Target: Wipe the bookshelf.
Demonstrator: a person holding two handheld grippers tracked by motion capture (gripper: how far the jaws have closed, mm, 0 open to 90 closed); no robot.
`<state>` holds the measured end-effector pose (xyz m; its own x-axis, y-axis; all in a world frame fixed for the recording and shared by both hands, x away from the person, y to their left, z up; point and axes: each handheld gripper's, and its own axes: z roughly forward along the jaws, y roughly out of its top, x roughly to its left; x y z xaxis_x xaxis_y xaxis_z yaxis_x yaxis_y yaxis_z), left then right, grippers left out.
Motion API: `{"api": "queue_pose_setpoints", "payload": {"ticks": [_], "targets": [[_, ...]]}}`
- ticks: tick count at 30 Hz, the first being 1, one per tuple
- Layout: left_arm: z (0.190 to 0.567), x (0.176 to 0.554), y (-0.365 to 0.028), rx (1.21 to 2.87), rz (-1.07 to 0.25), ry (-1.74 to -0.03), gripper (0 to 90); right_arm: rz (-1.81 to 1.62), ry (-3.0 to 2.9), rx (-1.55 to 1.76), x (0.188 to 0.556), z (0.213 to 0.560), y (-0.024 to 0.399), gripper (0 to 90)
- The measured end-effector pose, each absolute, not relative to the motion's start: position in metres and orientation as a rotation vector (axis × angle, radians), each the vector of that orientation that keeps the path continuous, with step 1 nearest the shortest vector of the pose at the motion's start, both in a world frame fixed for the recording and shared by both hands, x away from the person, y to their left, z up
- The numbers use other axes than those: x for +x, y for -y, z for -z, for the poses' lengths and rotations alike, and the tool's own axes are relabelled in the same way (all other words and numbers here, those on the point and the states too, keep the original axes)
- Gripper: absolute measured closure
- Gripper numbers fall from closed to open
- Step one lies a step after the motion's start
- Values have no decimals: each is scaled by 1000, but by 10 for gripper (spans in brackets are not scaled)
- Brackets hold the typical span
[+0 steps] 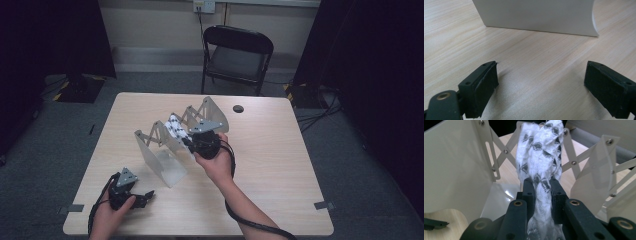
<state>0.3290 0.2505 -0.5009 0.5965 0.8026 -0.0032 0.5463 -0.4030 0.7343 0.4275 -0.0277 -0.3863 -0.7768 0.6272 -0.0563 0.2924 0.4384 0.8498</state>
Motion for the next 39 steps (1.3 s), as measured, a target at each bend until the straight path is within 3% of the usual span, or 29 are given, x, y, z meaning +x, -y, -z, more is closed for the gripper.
{"api": "queue_pose_setpoints", "payload": {"ticks": [39], "targets": [[501,329,-251,2112,-461,-1063,115,-1141,-2494,839,435,475,17,784]]}}
